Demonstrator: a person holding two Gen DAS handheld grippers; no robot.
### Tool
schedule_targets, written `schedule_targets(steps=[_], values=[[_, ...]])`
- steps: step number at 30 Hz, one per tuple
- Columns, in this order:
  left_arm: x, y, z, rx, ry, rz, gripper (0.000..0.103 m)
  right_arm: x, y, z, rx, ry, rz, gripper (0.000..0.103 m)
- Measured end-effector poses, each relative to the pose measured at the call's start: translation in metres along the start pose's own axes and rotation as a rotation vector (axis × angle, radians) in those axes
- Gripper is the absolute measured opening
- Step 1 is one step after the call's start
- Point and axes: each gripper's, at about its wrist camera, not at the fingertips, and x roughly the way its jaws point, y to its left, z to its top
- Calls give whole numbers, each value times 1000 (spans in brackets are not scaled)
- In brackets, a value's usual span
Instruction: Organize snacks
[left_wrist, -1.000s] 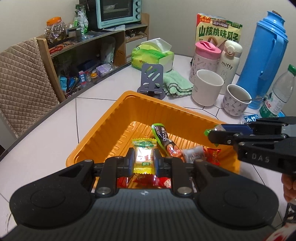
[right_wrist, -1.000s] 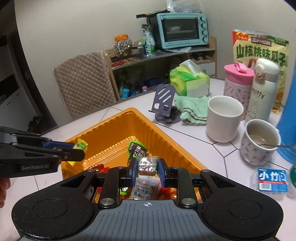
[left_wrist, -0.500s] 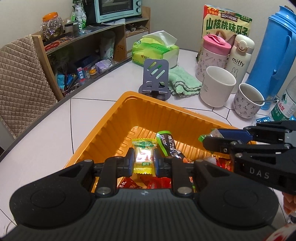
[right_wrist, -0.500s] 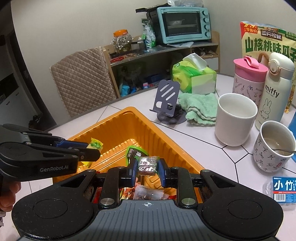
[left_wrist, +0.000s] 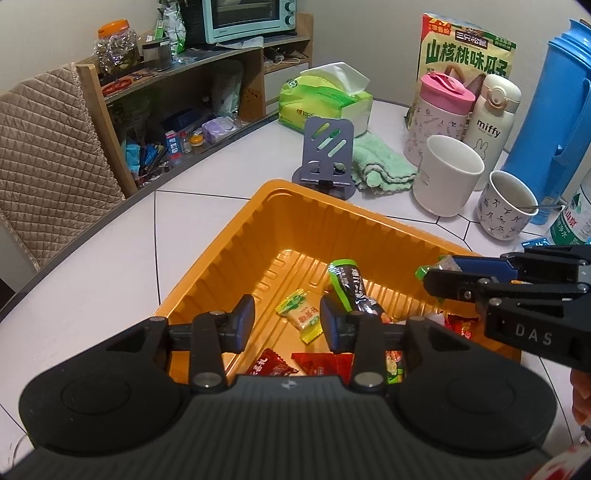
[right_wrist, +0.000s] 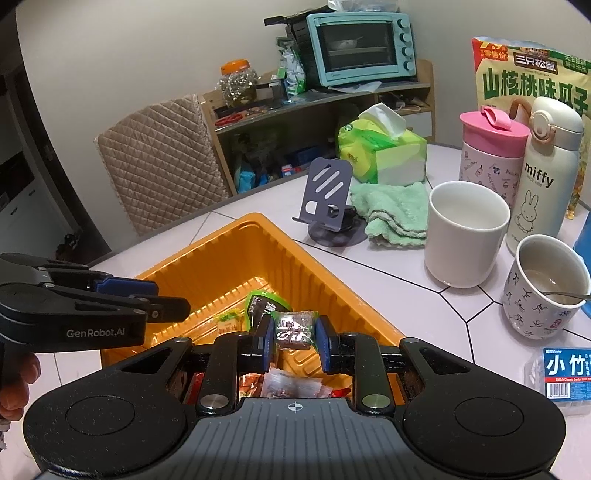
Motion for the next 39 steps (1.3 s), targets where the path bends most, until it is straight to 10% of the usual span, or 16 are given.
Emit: schedule_targets(steps=[4, 8, 30, 39], values=[[-3, 2, -2, -7, 1, -1, 35, -1, 2, 3, -3, -32, -15, 27], [-7, 2, -3, -15, -1, -3, 35, -6, 2, 5, 16, -84, -14, 59], [-43, -6, -16, -47, -15, -1, 48, -40, 1, -17, 79, -38, -12, 61], [-86, -12, -33, -83, -52, 17, 67, -78, 11, -27, 84, -44, -7, 83]])
